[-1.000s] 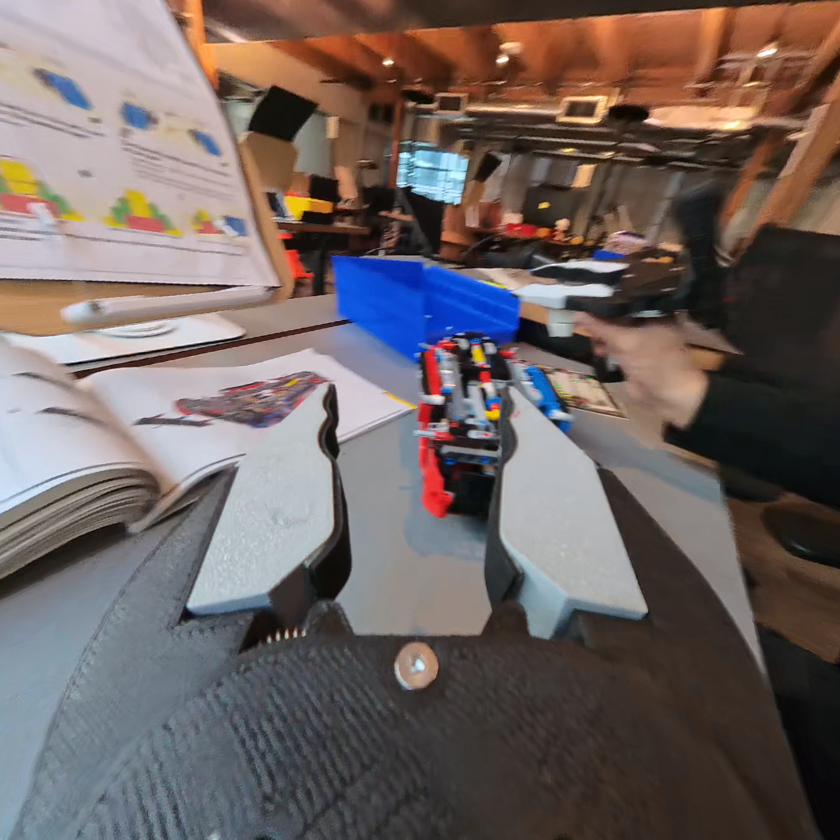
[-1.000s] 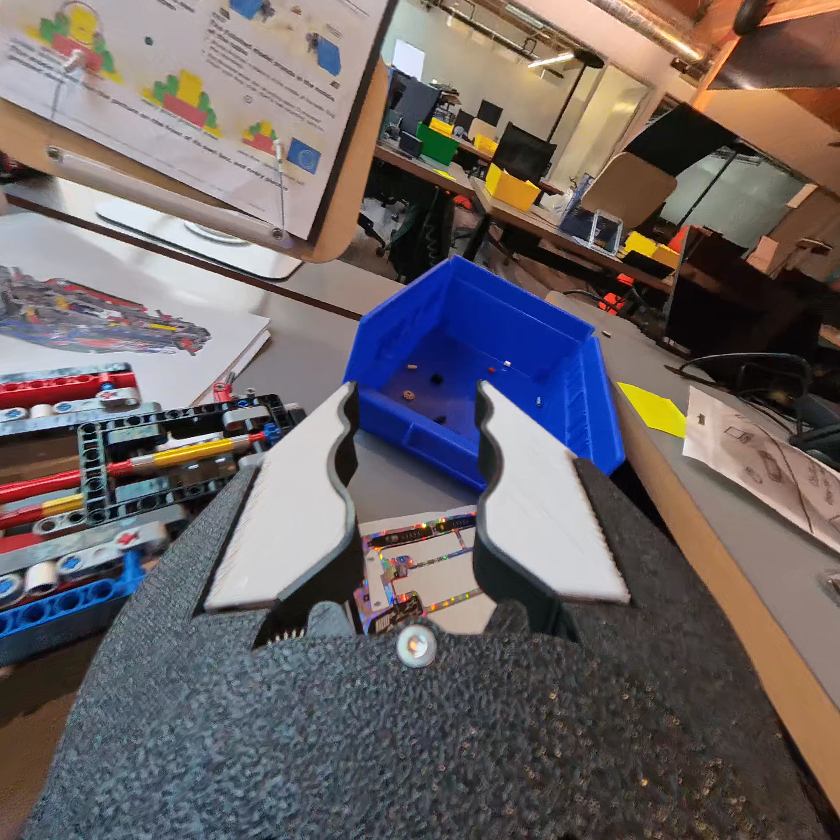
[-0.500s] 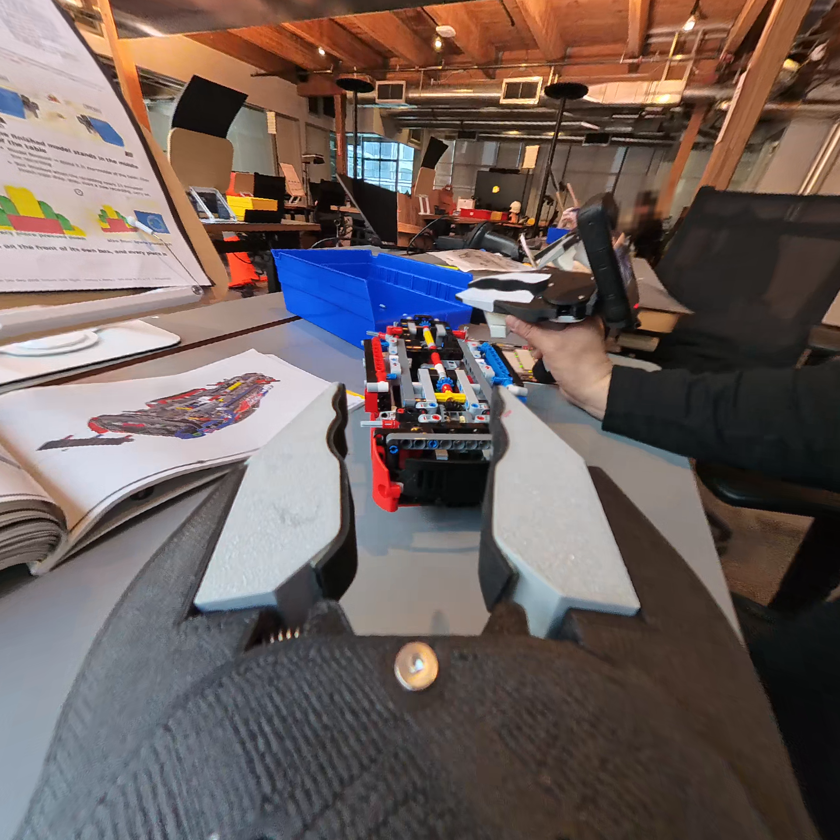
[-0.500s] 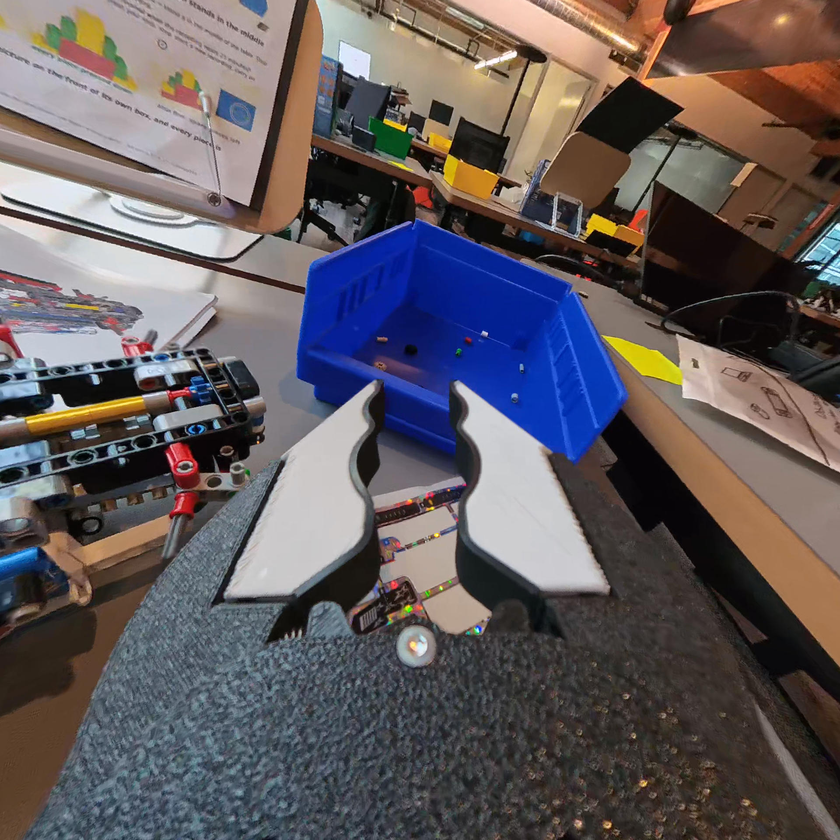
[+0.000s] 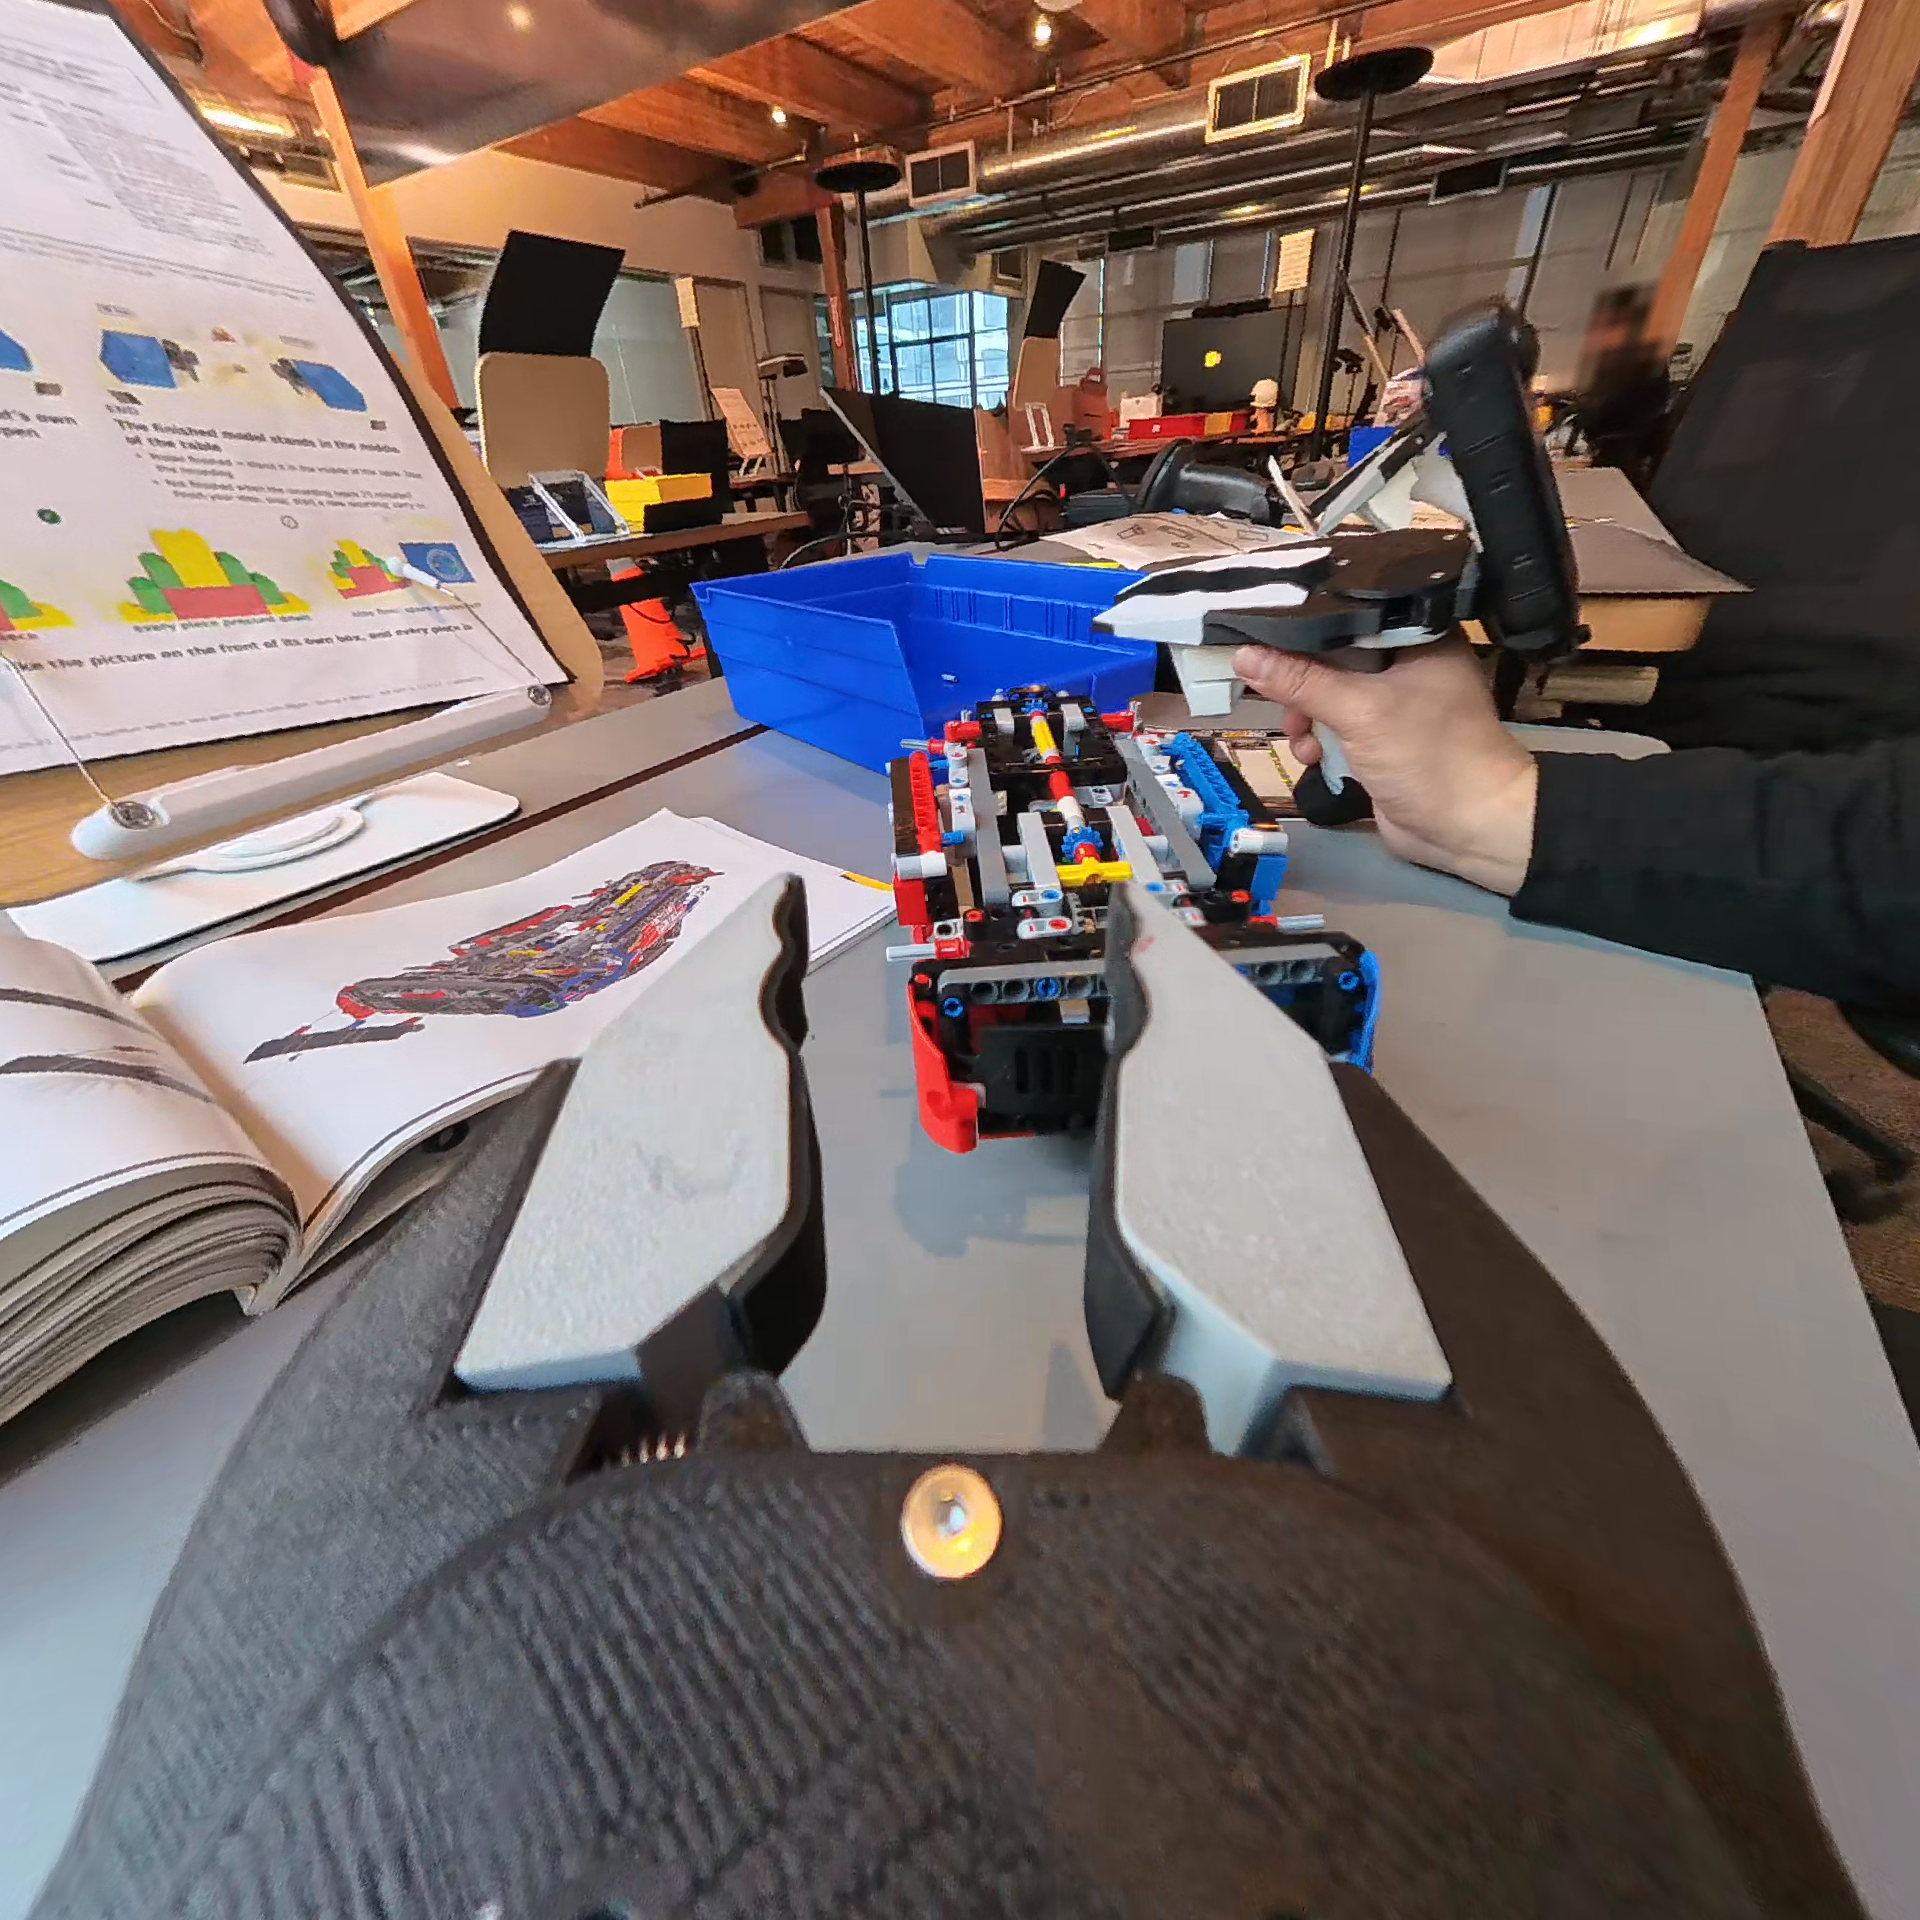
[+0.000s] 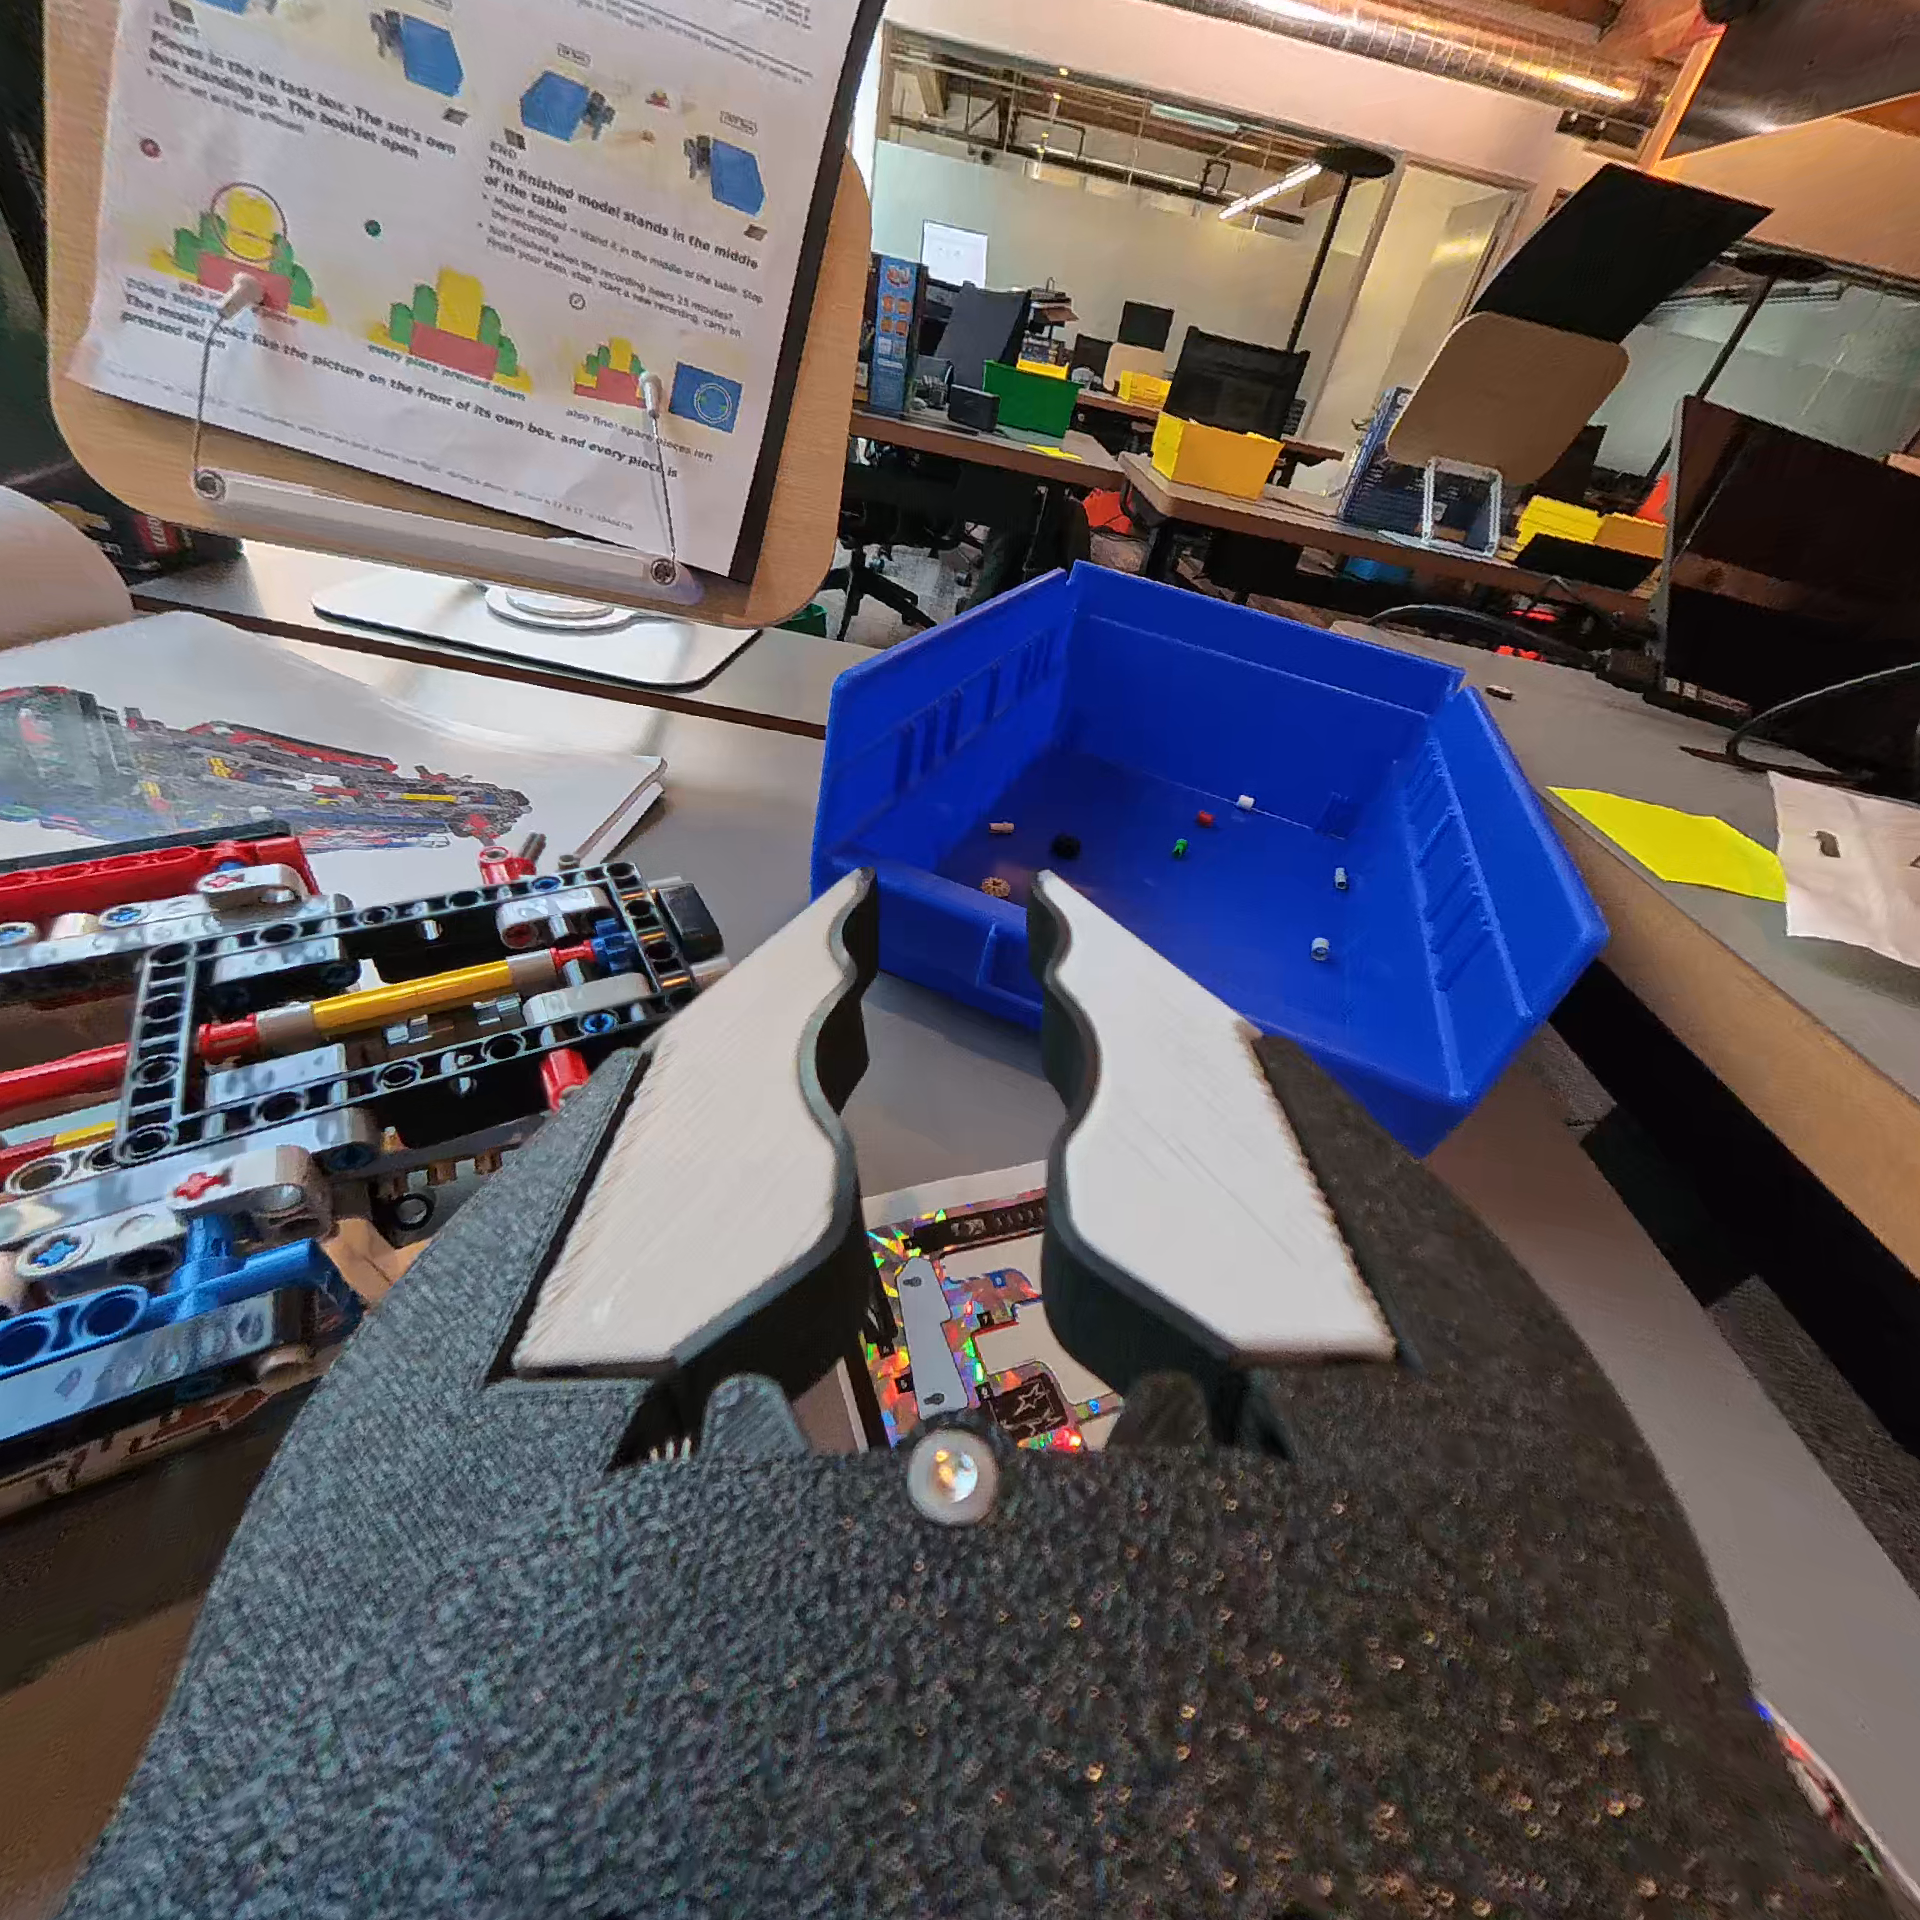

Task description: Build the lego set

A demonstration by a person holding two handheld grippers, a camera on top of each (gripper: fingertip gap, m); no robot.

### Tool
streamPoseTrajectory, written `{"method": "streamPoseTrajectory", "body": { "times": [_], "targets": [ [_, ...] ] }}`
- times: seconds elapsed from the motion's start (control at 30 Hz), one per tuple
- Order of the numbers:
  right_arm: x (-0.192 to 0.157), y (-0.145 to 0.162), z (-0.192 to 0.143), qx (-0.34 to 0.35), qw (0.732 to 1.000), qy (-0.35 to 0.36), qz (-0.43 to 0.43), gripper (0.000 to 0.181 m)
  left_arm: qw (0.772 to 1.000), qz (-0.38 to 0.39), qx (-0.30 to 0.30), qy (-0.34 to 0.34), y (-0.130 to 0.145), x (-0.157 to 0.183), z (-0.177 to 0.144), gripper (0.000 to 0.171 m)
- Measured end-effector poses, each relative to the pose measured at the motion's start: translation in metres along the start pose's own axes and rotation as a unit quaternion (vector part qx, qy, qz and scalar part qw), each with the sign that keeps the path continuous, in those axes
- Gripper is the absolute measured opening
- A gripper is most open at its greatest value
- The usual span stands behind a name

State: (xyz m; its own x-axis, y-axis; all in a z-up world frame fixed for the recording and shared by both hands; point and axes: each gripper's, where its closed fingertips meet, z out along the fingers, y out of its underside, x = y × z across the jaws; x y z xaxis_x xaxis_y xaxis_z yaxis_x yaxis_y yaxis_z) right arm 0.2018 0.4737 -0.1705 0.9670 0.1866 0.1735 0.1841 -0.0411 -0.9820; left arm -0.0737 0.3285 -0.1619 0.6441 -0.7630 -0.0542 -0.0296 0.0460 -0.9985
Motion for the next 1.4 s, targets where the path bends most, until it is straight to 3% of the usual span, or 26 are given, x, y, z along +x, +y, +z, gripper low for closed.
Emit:
{"method": "streamPoseTrajectory", "body": {
  "times": [0.43, 0.53, 0.67, 0.83, 0.97, 1.03, 1.1, 1.17, 1.27, 1.4],
  "targets": [
    [-0.005, -0.002, 0.006, 0.01, 0.999, -0.026, 0.024, 0.025, 1.0, -0.029, -0.003, 0.002, 0.002, -0.006, 0.0, 0.055],
    [-0.003, -0.003, 0.005, 0.016, 0.999, -0.022, 0.024, 0.023, 0.999, -0.022, 0.021, 0.045, -0.004, 0.006, -0.005, 0.054],
    [-0.006, -0.002, 0.006, 0.012, 1.0, -0.016, 0.007, 0.023, 0.997, -0.014, 0.057, 0.043, -0.013, 0.004, -0.009, 0.044],
    [-0.016, -0.01, 0.002, 0.026, 0.999, -0.039, 0.01, 0.024, 0.998, 0.025, 0.043, 0.044, -0.011, 0.012, -0.008, 0.044],
    [-0.008, -0.036, -0.014, 0.09, 0.994, -0.038, 0.05, 0.021, 0.997, 0.063, 0.039, 0.017, -0.021, 0.01, -0.02, 0.024],
    [-0.005, -0.038, -0.018, 0.101, 0.993, -0.03, 0.05, 0.018, 0.998, 0.047, 0.033, -0.005, -0.03, -0.008, -0.032, 0.015],
    [-0.001, -0.027, -0.015, 0.076, 0.996, -0.017, 0.048, 0.018, 0.998, 0.058, -0.024, 0.005, -0.041, -0.026, -0.054, 0.016],
    [0.003, -0.023, -0.015, 0.07, 0.995, -0.017, 0.068, 0.018, 0.984, 0.079, -0.158, 0.032, -0.032, -0.049, -0.083, 0.015],
    [0.007, -0.021, -0.014, 0.073, 0.992, -0.025, 0.103, 0.018, 0.936, 0.147, -0.313, 0.06, -0.004, -0.085, -0.13, 0.015],
    [-0.006, -0.02, -0.013, 0.073, 0.988, -0.066, 0.118, 0.013, 0.884, 0.176, -0.422, 0.096, 0.04, -0.101, -0.154, 0.018]
  ]
}}
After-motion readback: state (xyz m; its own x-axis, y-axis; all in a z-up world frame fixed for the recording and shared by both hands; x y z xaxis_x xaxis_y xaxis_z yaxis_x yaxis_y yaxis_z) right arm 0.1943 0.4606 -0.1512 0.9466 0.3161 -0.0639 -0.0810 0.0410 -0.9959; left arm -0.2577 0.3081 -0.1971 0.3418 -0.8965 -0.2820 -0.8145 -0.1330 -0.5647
